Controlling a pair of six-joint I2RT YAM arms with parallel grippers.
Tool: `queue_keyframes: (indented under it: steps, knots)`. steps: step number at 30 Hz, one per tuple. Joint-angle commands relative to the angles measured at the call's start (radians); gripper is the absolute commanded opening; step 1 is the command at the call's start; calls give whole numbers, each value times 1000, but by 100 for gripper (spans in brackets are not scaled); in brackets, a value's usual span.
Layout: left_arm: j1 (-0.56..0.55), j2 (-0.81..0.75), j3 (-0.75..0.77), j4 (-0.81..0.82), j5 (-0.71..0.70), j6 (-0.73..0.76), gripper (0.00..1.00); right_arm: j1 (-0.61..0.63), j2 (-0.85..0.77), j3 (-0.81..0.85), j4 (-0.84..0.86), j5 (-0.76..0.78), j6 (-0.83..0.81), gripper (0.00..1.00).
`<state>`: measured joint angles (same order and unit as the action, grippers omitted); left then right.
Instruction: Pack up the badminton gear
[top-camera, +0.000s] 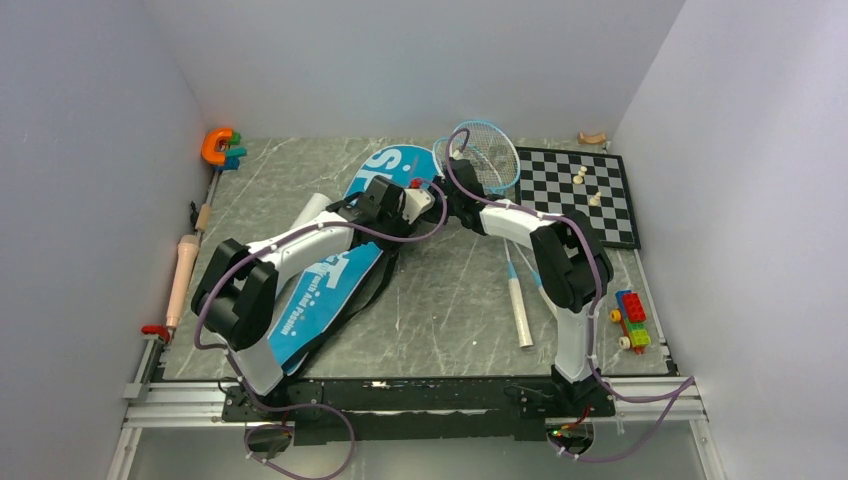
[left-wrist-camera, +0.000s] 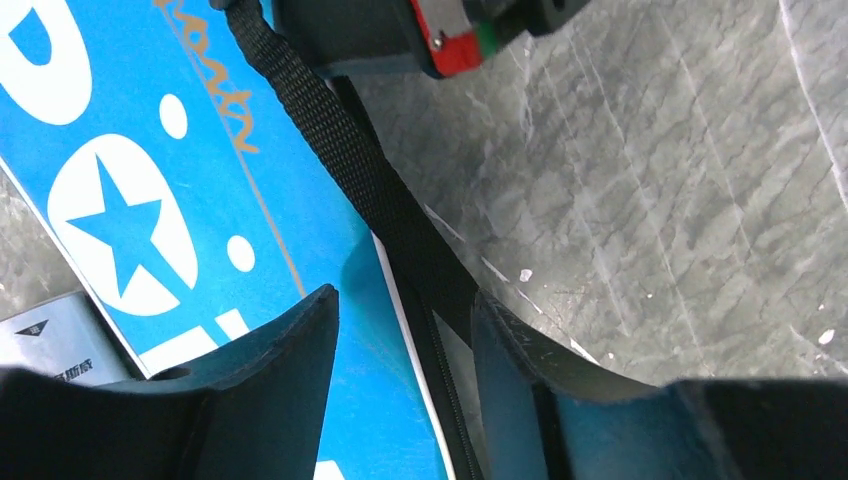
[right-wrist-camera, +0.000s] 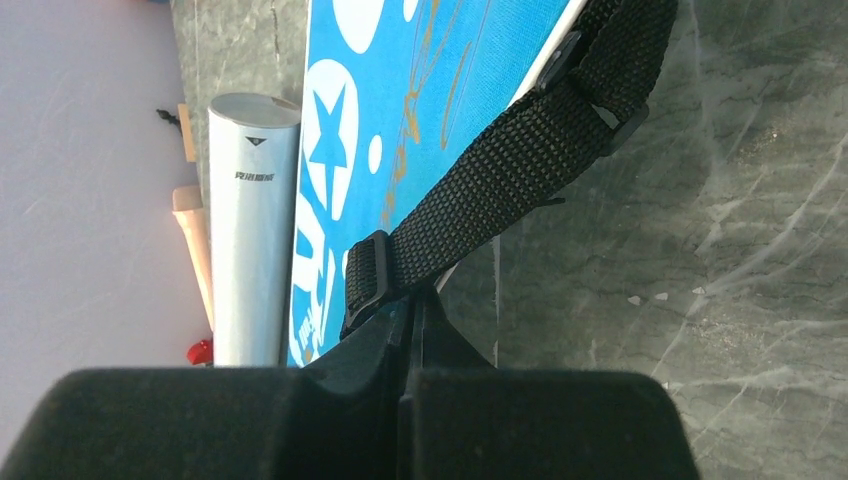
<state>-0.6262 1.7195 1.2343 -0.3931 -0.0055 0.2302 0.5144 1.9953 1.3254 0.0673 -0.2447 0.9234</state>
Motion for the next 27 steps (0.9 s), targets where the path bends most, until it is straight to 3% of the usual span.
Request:
queue_keyframes:
  steps: [1,6,8,13,16,22,27]
  knots:
    - [8,13,41,46,48,-31,53,2,-72,36,36,-1,-15,0]
    - [10,31,64,36,175,-57,55,3,-75,31,36,-2,-15,0]
    - [16,41,70,39,191,-58,50,3,-80,29,33,0,-17,0]
    - [57,72,109,22,229,-70,22,3,-87,22,28,4,-22,0]
    - [78,72,118,21,242,-73,0,1,-87,18,27,5,-23,0]
    - [114,16,150,-15,307,-97,0,-1,-81,19,7,17,-37,0]
    - [168,-49,196,-65,450,-139,0,-4,-68,29,-20,31,-60,0]
